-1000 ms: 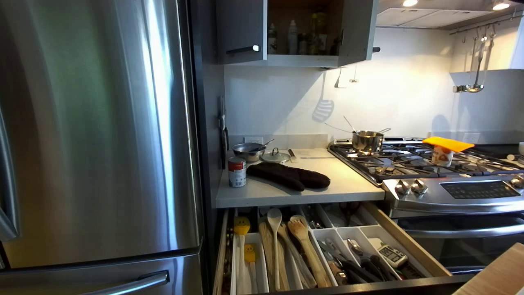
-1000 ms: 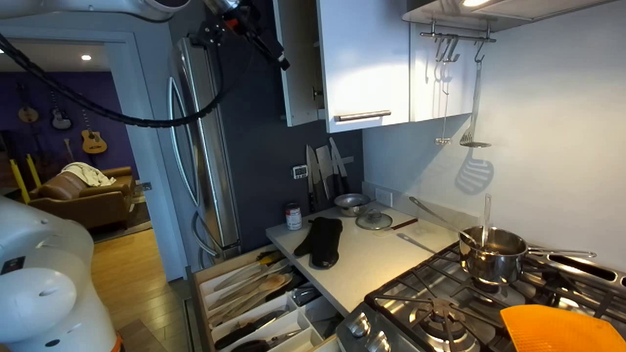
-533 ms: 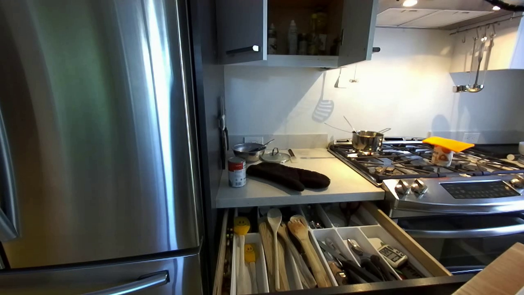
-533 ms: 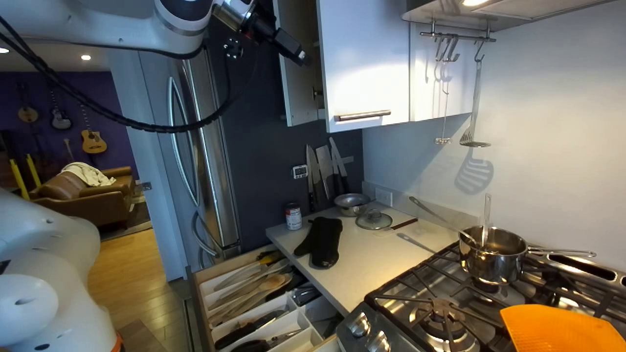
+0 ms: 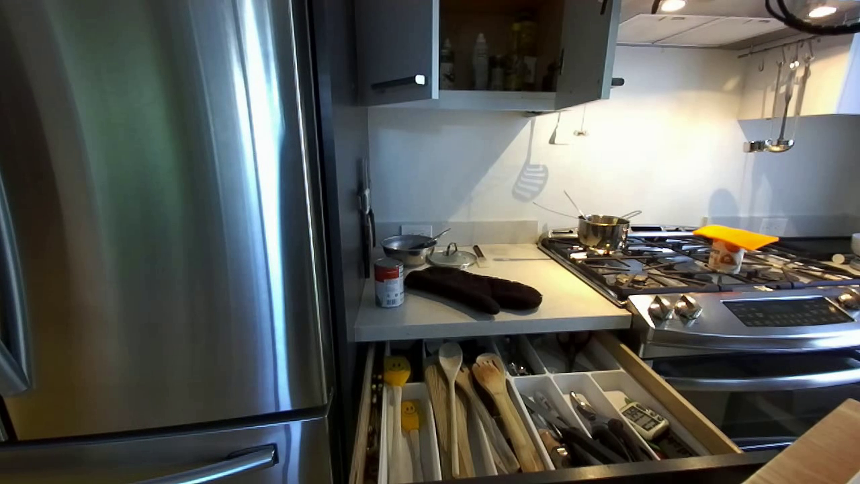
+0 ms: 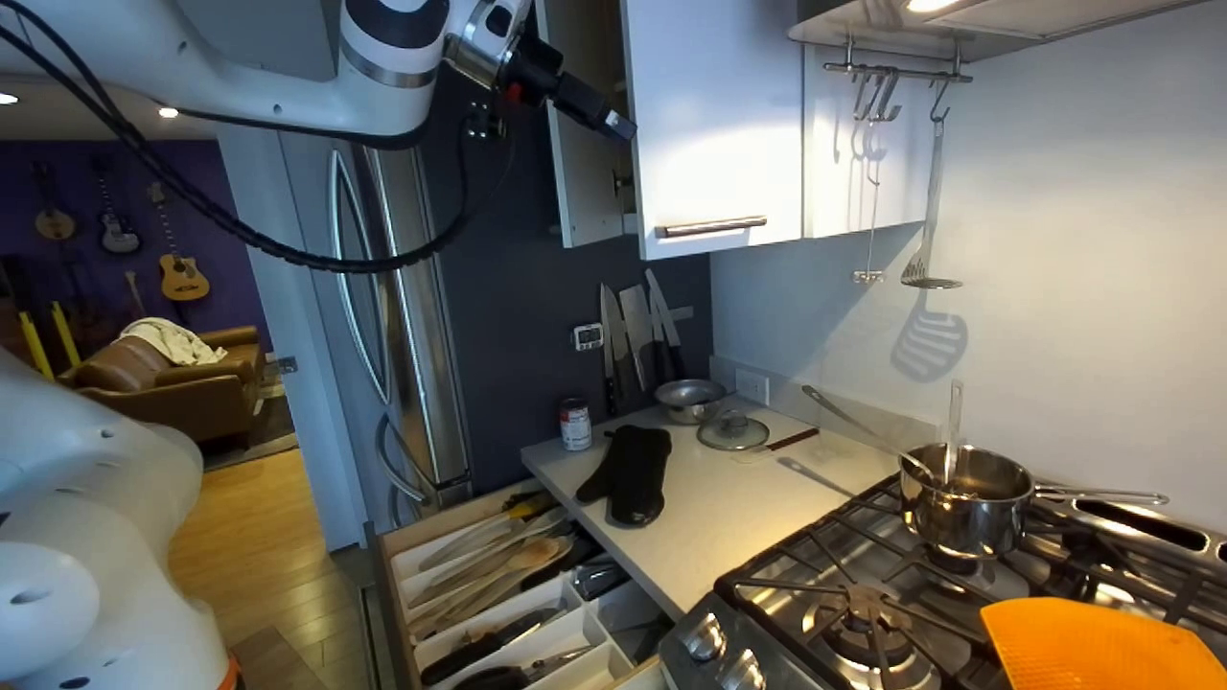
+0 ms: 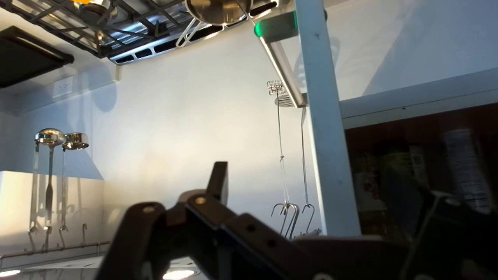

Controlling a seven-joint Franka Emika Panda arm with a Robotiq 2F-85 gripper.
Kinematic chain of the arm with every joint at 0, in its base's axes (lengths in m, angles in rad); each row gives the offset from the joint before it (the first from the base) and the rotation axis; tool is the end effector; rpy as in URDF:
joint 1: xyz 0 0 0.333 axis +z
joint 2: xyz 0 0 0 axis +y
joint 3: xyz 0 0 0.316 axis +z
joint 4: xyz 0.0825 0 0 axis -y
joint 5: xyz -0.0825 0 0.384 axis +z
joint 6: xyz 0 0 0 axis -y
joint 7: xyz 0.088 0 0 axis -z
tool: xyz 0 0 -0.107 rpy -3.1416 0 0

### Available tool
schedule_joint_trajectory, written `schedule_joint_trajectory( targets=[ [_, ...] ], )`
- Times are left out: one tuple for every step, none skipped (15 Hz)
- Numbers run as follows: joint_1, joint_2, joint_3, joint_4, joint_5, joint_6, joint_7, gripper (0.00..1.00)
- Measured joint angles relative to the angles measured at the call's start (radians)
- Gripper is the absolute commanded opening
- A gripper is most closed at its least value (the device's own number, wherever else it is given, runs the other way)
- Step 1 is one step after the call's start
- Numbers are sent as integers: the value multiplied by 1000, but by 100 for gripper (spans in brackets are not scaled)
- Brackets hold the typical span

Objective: Open the cabinet's right door completely

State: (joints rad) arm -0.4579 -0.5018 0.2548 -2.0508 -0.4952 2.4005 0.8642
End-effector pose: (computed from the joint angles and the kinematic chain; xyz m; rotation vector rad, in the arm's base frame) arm 0.4447 -0.0596 0.7286 2.3234 -1.0097 1.3110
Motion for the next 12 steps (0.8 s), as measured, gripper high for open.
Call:
schedule_joint_trajectory(
  targets=[
    [1, 12, 0, 6, -21, 0, 18, 100],
    [1, 23, 0, 12, -40, -1, 34, 100],
    [1, 34, 0, 18, -59, -3, 51, 100],
    [1, 44, -2, 26, -78, -6, 68, 100],
    [1, 55, -4, 33, -95, -11, 84, 100],
    [3, 64, -8, 39, -108, -15, 98, 100],
    [7, 72, -13, 45, -120, -20, 110, 100],
    [11, 80, -19, 52, -132, -28, 122, 100],
    [17, 87, -27, 59, -142, -38, 134, 100],
    [24, 94, -38, 65, -152, -48, 143, 100],
    [31, 99, -49, 71, -160, -54, 152, 100],
    [37, 105, -60, 77, -167, -60, 158, 100]
  ],
)
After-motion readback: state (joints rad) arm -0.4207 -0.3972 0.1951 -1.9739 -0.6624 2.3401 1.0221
